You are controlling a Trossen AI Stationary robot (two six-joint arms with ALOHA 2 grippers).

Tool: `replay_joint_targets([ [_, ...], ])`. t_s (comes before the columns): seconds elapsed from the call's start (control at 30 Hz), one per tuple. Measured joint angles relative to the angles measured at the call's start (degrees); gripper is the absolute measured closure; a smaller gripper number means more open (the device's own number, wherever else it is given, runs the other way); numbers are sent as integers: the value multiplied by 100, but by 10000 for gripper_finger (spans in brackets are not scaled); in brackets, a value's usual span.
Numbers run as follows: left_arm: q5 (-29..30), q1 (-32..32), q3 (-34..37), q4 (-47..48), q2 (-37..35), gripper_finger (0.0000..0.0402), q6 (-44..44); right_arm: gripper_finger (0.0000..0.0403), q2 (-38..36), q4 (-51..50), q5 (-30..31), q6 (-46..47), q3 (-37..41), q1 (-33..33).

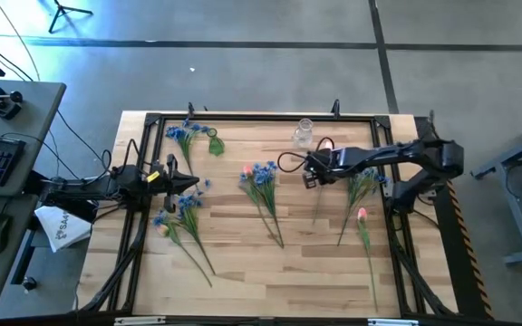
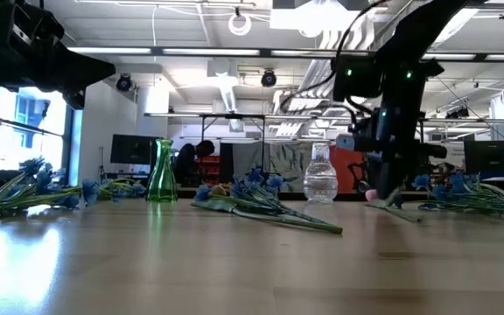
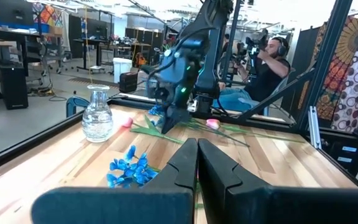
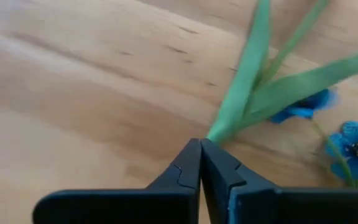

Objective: Sort flowers into vase by color
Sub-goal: Put the top right pink tulip into the transparent vase

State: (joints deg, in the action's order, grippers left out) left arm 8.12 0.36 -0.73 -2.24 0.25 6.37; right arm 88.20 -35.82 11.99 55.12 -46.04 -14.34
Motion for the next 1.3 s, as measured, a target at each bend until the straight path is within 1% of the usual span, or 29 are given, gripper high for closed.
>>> replay_joint_targets([
  [0.07, -2, 0, 1, 25, 2, 401, 43, 399, -154, -26, 122, 8, -2, 71],
  [0.13, -3, 0, 1, 61, 7, 401, 45, 387, -234, -54, 226, 39, -2, 120],
  [0.23, -2, 0, 2, 57, 29, 401, 46, 350, -203, -123, 352, 283, 2, 142],
  [0.3, -4, 0, 2, 59, 57, 401, 57, 319, -96, -294, 470, 626, 5, 138],
  [0.4, -8, 0, 2, 47, 99, 401, 153, 277, 95, -560, 492, 1147, 11, 92],
  [0.5, -7, 0, 4, 52, 160, 401, 195, 251, 273, -449, 548, 1195, 11, 82],
  [0.57, -7, 0, 4, 57, 198, 401, 190, 245, 372, -275, 643, 1193, 11, 84],
  [0.67, -7, 0, 4, 54, 246, 401, 190, 249, 482, -42, 706, 1186, 2, 60],
  [0.77, -4, 0, 4, 50, 279, 401, 188, 266, 549, 111, 678, 1056, 2, 8],
  [1.1, -4, 0, 4, 51, 299, 401, 146, 308, 551, 224, 586, 732, 4, -196],
  [1.2, -3, 0, 4, 50, 299, 401, 146, 332, 551, 226, 634, 551, 4, -218],
  [1.3, -2, 0, 4, 50, 299, 401, 148, 374, 551, 208, 715, 361, 4, -213],
])
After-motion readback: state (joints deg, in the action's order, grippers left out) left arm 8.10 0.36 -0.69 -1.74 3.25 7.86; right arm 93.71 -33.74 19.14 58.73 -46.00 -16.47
